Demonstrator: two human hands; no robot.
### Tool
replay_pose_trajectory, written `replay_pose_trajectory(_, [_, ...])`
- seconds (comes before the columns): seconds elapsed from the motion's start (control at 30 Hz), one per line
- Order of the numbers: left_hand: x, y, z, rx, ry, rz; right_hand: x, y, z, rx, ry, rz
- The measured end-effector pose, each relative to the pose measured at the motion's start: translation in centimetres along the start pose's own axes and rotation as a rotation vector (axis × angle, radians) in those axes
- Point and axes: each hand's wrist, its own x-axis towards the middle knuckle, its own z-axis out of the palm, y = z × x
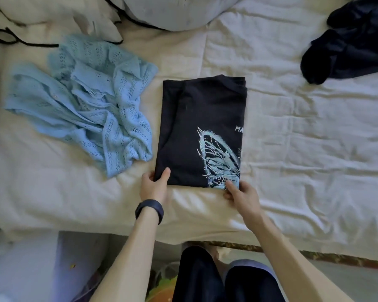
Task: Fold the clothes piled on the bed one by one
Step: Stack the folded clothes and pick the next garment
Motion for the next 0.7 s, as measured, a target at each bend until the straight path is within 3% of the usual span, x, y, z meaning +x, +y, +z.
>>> replay_pose_trajectory(0.13, [1.0, -1.0, -1.5, -0.193, -0.17, -0.023, -0.1, 0.3, -0.7, 0.1, -0.019, -0.055])
replay_pose_trajectory(0.27, [-0.8, -2.8, -1.9, -0.386, -0.199, 0.032, -1.2, 1.2, -1.8, 0.114, -0.015, -0.143])
replay_pose_trajectory(0.37, [-3.6, -4.6, -1.2, -0.216, -0.079, 0.119, -2.6, 2.0, -3.1, 0.133, 0.02, -0.159])
replay_pose_trajectory(0.47, [-7.1, -7.0, -0.9, -0.235, -0.006, 0.101, -5.2, 3.7, -4.8, 0.123, 0.049, -0.15])
replay_pose_trajectory(0.6, [-12.2, -11.0, -2.2, -0.293, -0.007, 0.09, -10.1, 7.8, -6.9, 0.064, 0.09, -0.142])
replay_pose_trajectory(0.7, [-15.8, -14.3, -4.0, -0.187, -0.031, 0.131, -14.2, 11.3, -8.1, 0.027, 0.119, -0.115])
